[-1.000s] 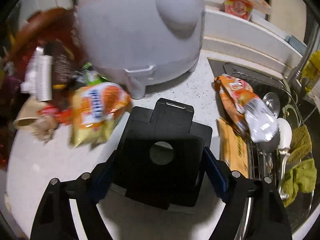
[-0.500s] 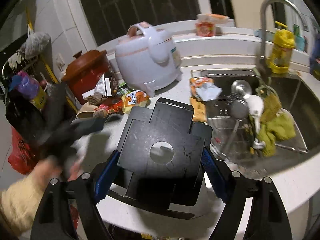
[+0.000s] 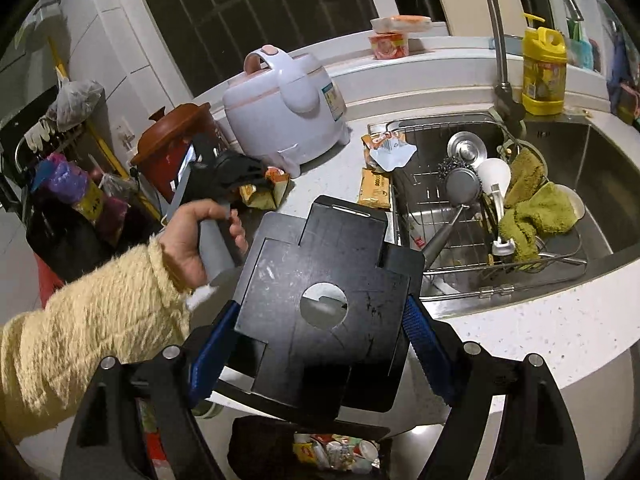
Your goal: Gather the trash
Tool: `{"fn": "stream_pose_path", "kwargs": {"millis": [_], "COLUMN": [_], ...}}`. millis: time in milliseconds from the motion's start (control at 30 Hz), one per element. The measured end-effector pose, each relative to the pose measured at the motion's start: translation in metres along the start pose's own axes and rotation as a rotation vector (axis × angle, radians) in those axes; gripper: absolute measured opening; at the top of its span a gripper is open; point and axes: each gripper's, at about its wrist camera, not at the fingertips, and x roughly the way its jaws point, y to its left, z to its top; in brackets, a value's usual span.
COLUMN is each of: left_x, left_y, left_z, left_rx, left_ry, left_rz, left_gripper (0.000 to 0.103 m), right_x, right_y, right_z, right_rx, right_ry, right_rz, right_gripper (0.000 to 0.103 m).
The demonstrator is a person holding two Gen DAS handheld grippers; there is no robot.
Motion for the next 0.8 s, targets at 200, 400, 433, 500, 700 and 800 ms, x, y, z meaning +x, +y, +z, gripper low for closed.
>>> {"fn": "stream_pose_path", "kwargs": {"millis": [200, 400, 433, 500, 700, 800], "left_x": [-0.049, -0.141, -0.166, -0.19, -0.241, -0.229], "left_y": [0.018, 0.057, 0.072, 0.092, 0.176, 0.208], "left_z": [-0.029, -0.075, -0.088, -0.104, -0.19, -0.226], "left_rx": [0.112, 0.313, 0.372, 0.432, 0.528, 0.528], "left_ry": [-0.002, 0.013, 0.021, 0.038, 0.223, 0.322], "left_rz": [-0.103, -0.198, -0.197, -0.172, -0.029, 0.035], "left_gripper": [0.028, 0.028, 0.028, 0.028, 0.028, 0.028], "right_x": [0.001, -0.004, -0.005, -0.007, -0.005, 0.011], "right_y": [0.01, 0.038, 0.043, 0.061, 0.115, 0.136], "right_z": [0.006, 0.002, -0.001, -0.011, -0.072, -0.115], "right_rx": [-0.019, -0.079, -0.094, -0.133, -0.241, -0.254], "right_ry": [-0.011, 0.011, 0.016, 0.057, 0.223, 0.335], "right_rz": [0.034, 0.084, 0.09, 0.125, 0.225, 0.247], "right_gripper": [0.08, 0.08, 0.08, 0.08, 0.08, 0.08]}}
